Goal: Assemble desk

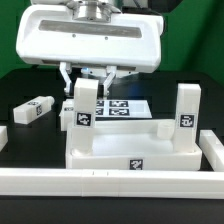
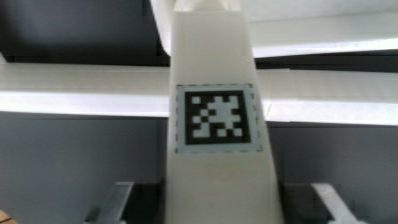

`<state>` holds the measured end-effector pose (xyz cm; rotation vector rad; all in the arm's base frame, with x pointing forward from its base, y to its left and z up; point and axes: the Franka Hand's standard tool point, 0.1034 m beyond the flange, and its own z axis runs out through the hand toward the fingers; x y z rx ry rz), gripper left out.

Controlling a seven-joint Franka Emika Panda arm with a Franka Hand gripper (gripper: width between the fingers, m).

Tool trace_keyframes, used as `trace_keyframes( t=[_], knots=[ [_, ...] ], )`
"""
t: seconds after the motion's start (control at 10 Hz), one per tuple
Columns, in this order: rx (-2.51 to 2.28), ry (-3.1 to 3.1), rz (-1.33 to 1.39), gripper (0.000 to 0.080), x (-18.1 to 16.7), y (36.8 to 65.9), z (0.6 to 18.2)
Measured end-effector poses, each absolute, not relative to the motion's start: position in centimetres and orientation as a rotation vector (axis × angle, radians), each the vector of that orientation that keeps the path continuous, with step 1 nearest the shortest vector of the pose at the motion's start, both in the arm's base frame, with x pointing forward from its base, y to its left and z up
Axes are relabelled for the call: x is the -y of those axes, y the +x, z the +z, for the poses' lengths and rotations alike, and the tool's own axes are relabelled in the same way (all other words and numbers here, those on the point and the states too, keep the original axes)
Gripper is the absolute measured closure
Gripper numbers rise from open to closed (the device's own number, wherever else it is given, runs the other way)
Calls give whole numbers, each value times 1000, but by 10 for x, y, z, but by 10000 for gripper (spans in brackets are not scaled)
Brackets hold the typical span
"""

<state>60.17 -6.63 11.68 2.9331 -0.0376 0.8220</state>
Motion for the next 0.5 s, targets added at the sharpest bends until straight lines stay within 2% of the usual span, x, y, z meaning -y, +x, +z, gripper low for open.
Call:
trace_keyframes(
  t=[0.2, 0.3, 0.4, 0.5],
  knots=[
    [38, 2933, 822, 511, 67, 602, 117],
    [38, 2933, 822, 325, 67, 602, 117],
    [38, 2933, 822, 204, 67, 602, 117],
    [38, 2933, 822, 204, 67, 602, 117]
  ],
)
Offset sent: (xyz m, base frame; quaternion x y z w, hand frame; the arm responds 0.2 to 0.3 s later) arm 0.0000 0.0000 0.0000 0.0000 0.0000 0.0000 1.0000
